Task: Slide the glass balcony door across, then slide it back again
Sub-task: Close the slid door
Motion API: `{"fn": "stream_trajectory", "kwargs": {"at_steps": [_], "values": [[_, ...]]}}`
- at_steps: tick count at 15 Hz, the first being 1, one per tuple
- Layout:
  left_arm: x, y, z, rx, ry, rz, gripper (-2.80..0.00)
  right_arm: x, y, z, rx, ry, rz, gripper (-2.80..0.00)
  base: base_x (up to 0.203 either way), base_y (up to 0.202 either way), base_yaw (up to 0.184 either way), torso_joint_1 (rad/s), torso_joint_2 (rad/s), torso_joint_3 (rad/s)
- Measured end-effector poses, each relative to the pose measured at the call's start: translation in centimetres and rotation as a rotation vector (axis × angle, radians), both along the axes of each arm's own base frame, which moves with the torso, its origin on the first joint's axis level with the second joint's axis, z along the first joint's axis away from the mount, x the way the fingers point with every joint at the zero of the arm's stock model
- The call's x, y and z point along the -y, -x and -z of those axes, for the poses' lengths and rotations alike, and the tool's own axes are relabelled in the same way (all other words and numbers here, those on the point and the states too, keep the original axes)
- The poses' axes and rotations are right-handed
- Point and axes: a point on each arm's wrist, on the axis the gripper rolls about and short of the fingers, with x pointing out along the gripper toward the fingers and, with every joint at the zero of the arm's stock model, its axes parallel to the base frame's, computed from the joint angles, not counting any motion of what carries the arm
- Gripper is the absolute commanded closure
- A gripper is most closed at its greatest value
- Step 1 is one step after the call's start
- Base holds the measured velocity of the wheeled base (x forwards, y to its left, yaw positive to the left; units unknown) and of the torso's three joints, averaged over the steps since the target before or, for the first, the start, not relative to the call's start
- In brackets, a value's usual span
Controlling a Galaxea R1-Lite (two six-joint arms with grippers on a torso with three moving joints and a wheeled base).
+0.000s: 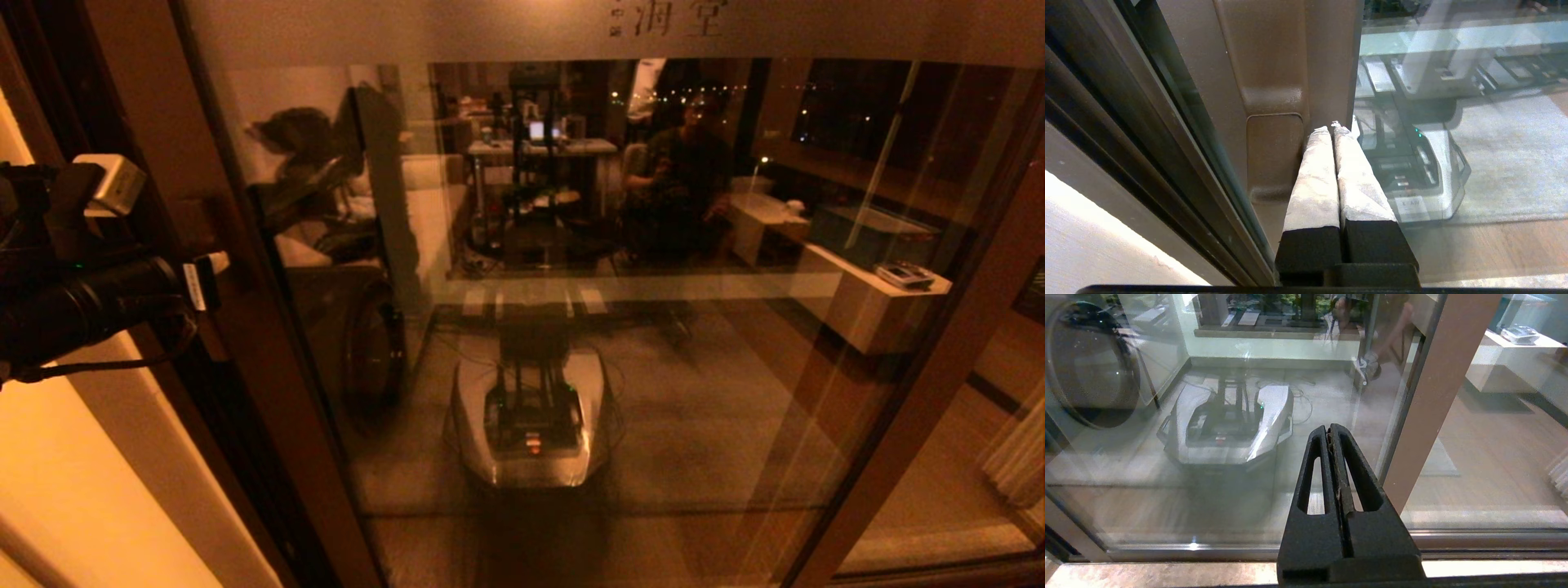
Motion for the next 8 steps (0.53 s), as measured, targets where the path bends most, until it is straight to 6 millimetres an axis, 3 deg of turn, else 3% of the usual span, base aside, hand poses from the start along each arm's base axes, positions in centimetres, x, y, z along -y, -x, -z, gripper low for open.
{"fn": "stream_trajectory", "kwargs": {"at_steps": [8], "values": [[-0.96, -0.10, 0.10, 0.002, -0.037, -0.034, 0.00, 0.00, 0.00, 0.00, 0.000, 0.000, -0.001, 0.00, 0.000, 0.000, 0.000, 0.000, 0.00, 0.000]]}}
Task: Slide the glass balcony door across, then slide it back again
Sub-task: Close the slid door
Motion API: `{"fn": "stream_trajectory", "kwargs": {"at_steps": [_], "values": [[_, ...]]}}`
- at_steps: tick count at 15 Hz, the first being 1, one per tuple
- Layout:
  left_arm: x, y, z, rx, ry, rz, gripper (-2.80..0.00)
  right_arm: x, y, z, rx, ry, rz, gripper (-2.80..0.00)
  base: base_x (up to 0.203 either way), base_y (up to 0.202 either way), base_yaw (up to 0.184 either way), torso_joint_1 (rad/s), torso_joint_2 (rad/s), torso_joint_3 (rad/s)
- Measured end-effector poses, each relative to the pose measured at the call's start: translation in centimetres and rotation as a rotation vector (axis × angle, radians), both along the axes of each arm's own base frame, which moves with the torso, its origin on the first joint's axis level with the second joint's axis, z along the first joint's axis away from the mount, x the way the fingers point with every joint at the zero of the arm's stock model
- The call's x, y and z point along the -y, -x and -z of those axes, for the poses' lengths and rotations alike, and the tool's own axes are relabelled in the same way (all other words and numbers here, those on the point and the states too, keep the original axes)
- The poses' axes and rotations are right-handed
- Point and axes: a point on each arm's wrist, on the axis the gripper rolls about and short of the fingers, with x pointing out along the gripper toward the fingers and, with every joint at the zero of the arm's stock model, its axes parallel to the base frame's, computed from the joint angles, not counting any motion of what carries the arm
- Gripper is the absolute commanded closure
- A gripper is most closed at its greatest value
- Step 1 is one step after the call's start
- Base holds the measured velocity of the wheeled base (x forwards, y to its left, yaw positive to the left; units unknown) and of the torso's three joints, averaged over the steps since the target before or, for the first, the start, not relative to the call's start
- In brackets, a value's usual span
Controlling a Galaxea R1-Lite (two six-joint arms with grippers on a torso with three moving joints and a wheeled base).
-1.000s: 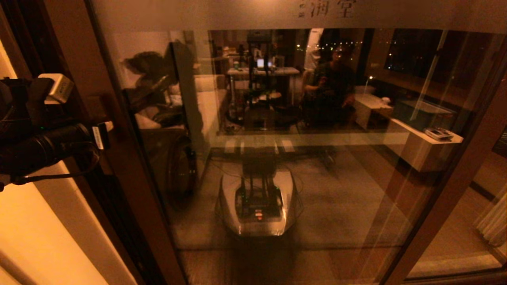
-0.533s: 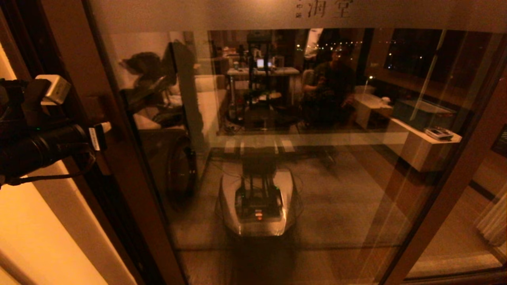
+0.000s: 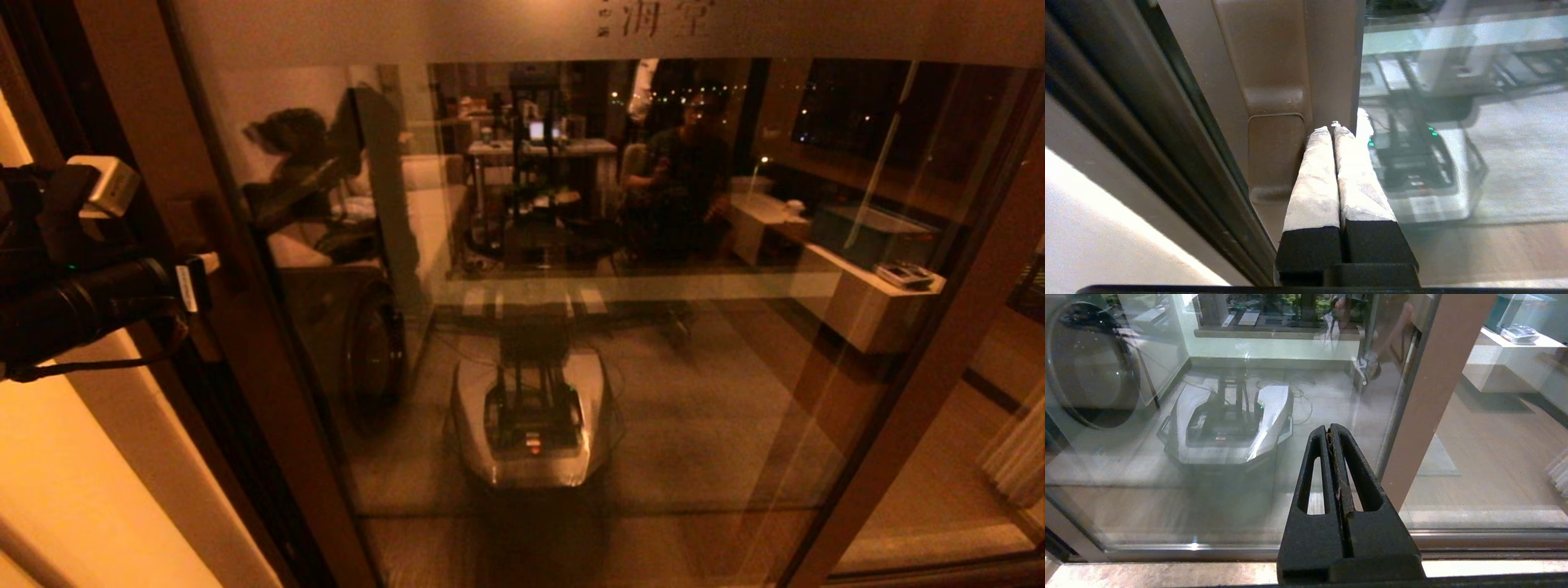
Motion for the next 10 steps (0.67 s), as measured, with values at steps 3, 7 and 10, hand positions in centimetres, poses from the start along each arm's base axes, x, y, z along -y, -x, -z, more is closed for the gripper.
{"fn": "stream_trajectory", "kwargs": {"at_steps": [3, 7, 10], "values": [[-0.34, -0.11, 0.01, 0.012, -0.006, -0.016, 0.00, 0.00, 0.00, 0.00, 0.000, 0.000, 0.000, 0.00, 0.000, 0.000, 0.000, 0.000, 0.00, 0.000], [-0.52, -0.20, 0.00, 0.014, -0.008, -0.025, 0.00, 0.00, 0.00, 0.00, 0.000, 0.000, 0.001, 0.00, 0.000, 0.000, 0.000, 0.000, 0.00, 0.000], [-0.73, -0.19, -0.09, 0.016, -0.010, -0.027, 0.00, 0.00, 0.00, 0.00, 0.000, 0.000, 0.000, 0.00, 0.000, 0.000, 0.000, 0.000, 0.00, 0.000]]}}
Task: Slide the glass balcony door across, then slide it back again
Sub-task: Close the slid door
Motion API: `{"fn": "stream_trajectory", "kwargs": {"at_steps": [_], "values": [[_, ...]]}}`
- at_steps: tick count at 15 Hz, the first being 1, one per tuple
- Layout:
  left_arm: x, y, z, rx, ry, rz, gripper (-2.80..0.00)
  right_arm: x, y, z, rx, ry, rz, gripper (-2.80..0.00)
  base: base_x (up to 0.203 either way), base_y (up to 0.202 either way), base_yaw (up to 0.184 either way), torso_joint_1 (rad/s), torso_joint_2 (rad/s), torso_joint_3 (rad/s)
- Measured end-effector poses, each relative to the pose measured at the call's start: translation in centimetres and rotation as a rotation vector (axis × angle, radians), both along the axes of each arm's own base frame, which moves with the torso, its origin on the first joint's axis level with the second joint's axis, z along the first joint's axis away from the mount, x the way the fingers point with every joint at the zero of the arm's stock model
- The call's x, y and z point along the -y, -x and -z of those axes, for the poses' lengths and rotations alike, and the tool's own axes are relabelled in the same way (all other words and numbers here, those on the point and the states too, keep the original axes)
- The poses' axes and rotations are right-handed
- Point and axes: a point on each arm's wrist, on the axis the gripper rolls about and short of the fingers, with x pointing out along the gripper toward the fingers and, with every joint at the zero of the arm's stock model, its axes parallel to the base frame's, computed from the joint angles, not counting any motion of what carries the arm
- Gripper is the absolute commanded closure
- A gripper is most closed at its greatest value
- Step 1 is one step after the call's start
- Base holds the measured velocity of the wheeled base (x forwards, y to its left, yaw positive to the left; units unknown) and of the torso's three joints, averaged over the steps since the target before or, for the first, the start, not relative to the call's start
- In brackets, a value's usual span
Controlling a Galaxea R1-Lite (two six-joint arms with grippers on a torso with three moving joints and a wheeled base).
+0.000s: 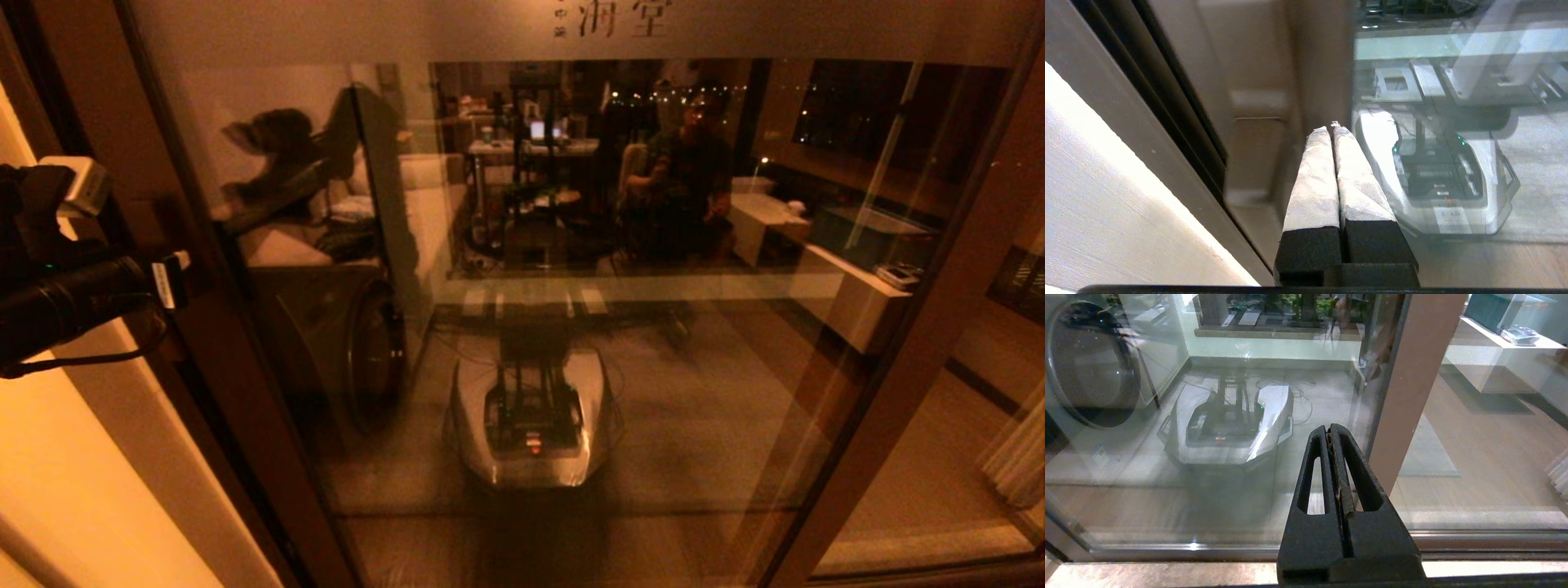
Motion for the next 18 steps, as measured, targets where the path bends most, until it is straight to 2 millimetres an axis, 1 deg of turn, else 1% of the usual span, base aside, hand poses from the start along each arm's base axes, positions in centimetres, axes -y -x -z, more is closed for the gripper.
{"fn": "stream_trajectory", "kwargs": {"at_steps": [18], "values": [[-1.8, -0.2, 0.4, 0.003, -0.065, -0.044, 0.00, 0.0, 0.0, 0.0, 0.000, 0.000, 0.000, 0.00, 0.000, 0.000, 0.000, 0.000, 0.00, 0.000]]}}
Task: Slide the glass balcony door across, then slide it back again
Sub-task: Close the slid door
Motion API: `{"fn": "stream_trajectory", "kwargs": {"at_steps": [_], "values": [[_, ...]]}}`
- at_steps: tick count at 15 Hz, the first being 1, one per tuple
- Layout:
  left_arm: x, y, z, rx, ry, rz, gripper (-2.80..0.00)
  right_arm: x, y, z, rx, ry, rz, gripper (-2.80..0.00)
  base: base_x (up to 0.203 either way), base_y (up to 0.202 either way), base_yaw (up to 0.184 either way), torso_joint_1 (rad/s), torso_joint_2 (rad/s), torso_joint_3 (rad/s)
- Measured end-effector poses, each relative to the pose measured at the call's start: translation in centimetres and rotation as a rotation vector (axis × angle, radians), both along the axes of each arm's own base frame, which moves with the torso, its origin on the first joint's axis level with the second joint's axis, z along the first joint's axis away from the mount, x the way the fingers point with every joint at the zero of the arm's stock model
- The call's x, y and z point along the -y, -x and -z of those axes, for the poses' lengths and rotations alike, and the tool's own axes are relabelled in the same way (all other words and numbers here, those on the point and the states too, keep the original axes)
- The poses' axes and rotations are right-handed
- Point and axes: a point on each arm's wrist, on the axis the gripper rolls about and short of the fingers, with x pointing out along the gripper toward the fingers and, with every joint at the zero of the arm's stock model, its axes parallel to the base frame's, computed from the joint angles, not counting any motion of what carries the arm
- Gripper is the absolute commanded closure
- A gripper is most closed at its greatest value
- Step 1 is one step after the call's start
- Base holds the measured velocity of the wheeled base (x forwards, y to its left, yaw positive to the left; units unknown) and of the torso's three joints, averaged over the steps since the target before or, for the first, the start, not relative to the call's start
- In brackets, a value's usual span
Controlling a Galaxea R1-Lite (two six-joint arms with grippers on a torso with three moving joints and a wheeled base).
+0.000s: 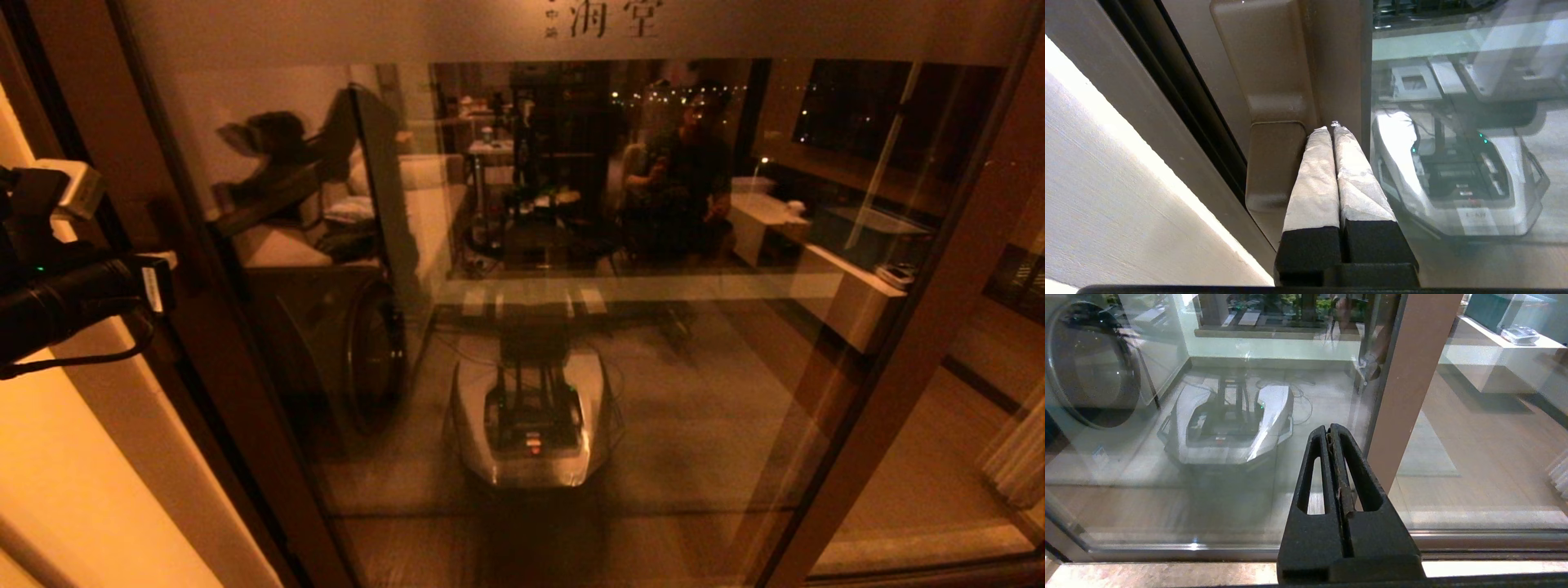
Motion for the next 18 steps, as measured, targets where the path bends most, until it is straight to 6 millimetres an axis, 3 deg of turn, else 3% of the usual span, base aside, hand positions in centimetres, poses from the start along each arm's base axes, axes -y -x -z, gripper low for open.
{"fn": "stream_trajectory", "kwargs": {"at_steps": [18], "values": [[-2.1, -0.2, 0.2, 0.010, -0.029, -0.070, 0.00, 0.0, 0.0, 0.0, -0.001, 0.000, 0.000, 0.00, 0.000, 0.000, 0.000, 0.000, 0.00, 0.000]]}}
